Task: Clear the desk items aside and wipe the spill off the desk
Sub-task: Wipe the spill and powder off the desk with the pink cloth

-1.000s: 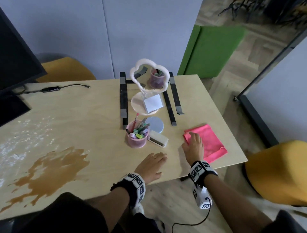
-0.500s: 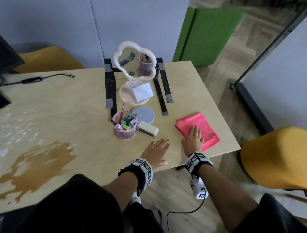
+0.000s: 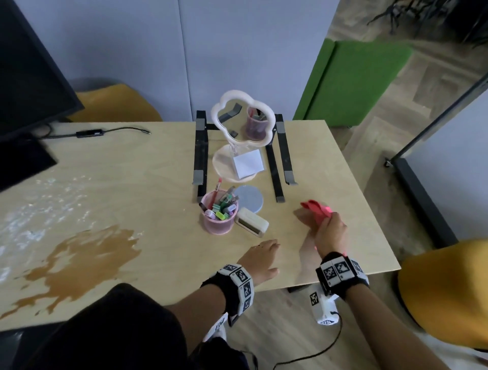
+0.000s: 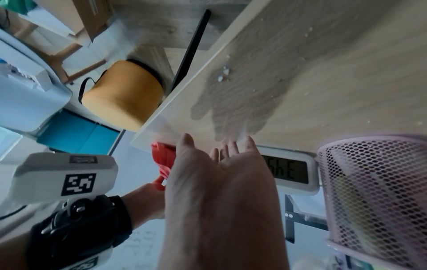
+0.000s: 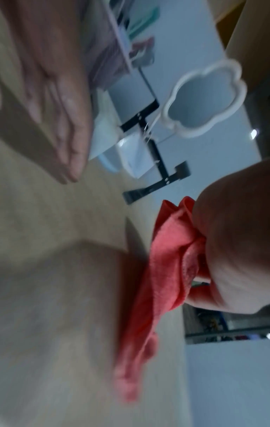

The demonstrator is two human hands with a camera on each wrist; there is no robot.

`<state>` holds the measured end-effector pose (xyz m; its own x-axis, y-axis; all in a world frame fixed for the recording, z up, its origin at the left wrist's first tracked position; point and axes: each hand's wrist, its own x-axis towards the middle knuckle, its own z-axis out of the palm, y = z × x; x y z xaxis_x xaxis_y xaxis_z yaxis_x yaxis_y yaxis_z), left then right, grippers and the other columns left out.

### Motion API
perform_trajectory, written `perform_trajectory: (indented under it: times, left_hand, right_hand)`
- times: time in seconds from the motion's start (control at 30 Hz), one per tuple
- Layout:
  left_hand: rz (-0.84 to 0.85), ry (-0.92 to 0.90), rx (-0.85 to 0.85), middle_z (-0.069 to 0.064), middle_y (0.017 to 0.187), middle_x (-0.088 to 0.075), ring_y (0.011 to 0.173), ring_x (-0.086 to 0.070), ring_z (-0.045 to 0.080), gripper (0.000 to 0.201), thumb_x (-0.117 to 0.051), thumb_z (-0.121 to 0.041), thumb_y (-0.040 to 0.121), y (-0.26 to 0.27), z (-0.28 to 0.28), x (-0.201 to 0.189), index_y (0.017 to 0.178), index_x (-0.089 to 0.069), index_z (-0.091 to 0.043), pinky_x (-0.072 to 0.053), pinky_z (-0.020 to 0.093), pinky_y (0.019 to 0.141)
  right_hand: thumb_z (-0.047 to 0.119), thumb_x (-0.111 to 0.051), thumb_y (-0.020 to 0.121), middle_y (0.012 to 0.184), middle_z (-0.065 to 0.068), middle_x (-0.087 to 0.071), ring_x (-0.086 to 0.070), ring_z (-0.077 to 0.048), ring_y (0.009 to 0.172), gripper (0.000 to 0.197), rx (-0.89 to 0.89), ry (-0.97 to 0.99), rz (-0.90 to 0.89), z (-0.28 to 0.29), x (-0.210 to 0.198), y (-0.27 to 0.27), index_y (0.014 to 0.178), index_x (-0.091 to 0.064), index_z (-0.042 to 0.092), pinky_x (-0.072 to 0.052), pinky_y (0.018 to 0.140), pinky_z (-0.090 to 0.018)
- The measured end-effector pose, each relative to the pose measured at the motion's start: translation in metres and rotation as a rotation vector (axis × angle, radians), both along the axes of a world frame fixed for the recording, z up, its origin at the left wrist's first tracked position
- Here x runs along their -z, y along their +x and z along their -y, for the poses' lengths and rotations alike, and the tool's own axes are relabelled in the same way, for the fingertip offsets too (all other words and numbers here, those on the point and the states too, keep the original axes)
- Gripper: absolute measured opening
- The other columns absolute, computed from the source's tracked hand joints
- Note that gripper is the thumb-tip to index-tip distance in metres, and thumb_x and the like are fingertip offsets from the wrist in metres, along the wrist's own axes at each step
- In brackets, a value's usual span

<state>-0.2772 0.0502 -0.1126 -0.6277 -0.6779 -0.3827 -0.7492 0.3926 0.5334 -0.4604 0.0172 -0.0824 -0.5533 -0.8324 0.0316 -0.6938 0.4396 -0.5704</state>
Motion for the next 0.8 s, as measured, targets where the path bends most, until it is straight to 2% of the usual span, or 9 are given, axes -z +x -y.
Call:
perform_trajectory:
  times: [0.13,0.27,0.37,0.43,0.6,0.67,0.7,0.77,0.8]
  left_hand:
    - [-0.221,0.23,-0.222,0.006,0.157,-0.018,0.144,-0.024,0.019,0.079,-0.054,-0.038,0.092,0.012,-0.005,-0.015,0.151,-0.009,-0.011,-0.026,0.037,0.116]
    - [-0.613,0.535,-0.38,-0.006,0.145,-0.042,0.13,-0.042,0.011,0.091,-0.075,-0.033,0.079,0.031,-0.005,-0.026,0.148,-0.018,-0.023,-0.038,0.023,0.105]
    - [-0.633,0.598,-0.489,-0.005,0.137,-0.054,0.126,-0.05,0.016,0.094,-0.088,-0.039,0.059,0.055,0.0,-0.023,0.139,-0.04,-0.025,-0.042,0.041,0.106]
    - [-0.68,0.622,-0.504,0.007,0.125,-0.064,0.119,-0.058,0.026,0.076,-0.089,-0.03,0.057,0.079,0.0,-0.021,0.124,-0.056,-0.017,-0.046,0.05,0.101]
    - [-0.698,0.671,-0.485,0.015,0.126,-0.062,0.121,-0.057,0.027,0.065,-0.083,-0.013,0.064,0.153,-0.003,-0.025,0.124,-0.058,-0.005,-0.042,0.046,0.107]
    - [-0.666,0.685,-0.531,0.014,0.129,-0.061,0.124,-0.055,0.025,0.067,-0.083,-0.014,0.067,0.187,-0.007,-0.025,0.127,-0.056,-0.006,-0.039,0.044,0.11]
    - [-0.652,0.702,-0.573,0.014,0.129,-0.06,0.123,-0.055,0.026,0.066,-0.083,-0.015,0.067,0.204,-0.009,-0.025,0.127,-0.055,-0.005,-0.039,0.043,0.11]
    - [-0.61,0.709,-0.642,0.013,0.127,-0.062,0.121,-0.056,0.027,0.058,-0.078,-0.009,0.072,0.235,-0.011,-0.028,0.125,-0.057,-0.004,-0.042,0.04,0.108]
    - [-0.591,0.697,-0.678,0.012,0.124,-0.064,0.119,-0.058,0.028,0.053,-0.077,-0.007,0.073,0.251,-0.012,-0.029,0.123,-0.059,-0.006,-0.044,0.039,0.106]
  right_hand:
    - [0.018,-0.037,0.09,0.075,-0.021,-0.06,-0.057,-0.034,0.071,0.034,-0.121,0.104,0.047,0.017,-0.034,0.012,0.081,-0.063,-0.003,-0.044,0.065,-0.034]
    - [0.005,-0.045,0.084,0.047,-0.004,-0.042,-0.037,-0.02,0.05,0.039,-0.438,0.37,0.293,0.025,-0.066,0.043,0.046,-0.043,0.011,-0.029,0.05,-0.028]
    - [0.009,-0.048,0.072,0.044,0.001,-0.037,-0.03,-0.013,0.043,0.03,-0.656,0.585,0.434,0.022,-0.081,0.08,0.044,-0.041,0.017,-0.023,0.041,-0.024]
    - [0.017,-0.047,0.06,0.051,0.0,-0.036,-0.029,-0.013,0.047,0.016,-0.79,0.703,0.464,0.018,-0.083,0.109,0.046,-0.04,0.02,-0.021,0.046,-0.027]
    - [0.002,-0.044,0.082,0.051,0.005,-0.046,-0.041,-0.004,0.04,0.03,-0.895,0.82,0.479,0.011,-0.074,0.176,0.057,-0.043,0.018,-0.029,0.04,-0.016]
    - [0.007,-0.049,0.086,0.066,0.0,-0.057,-0.055,-0.002,0.05,0.018,-0.942,0.848,0.53,0.009,-0.07,0.201,0.07,-0.053,0.013,-0.041,0.045,-0.013]
    - [0.011,-0.055,0.087,0.078,-0.004,-0.063,-0.064,-0.007,0.066,0.005,-0.963,0.851,0.559,0.007,-0.069,0.213,0.082,-0.057,0.009,-0.049,0.054,-0.015]
    - [0.01,-0.069,0.081,0.095,-0.009,-0.066,-0.066,-0.026,0.095,0.016,-0.948,0.819,0.623,0.005,-0.066,0.233,0.091,-0.056,0.01,-0.057,0.079,-0.03]
    - [0.009,-0.074,0.077,0.098,-0.011,-0.066,-0.065,-0.031,0.1,0.022,-0.929,0.809,0.645,0.006,-0.062,0.244,0.088,-0.056,0.013,-0.056,0.086,-0.037]
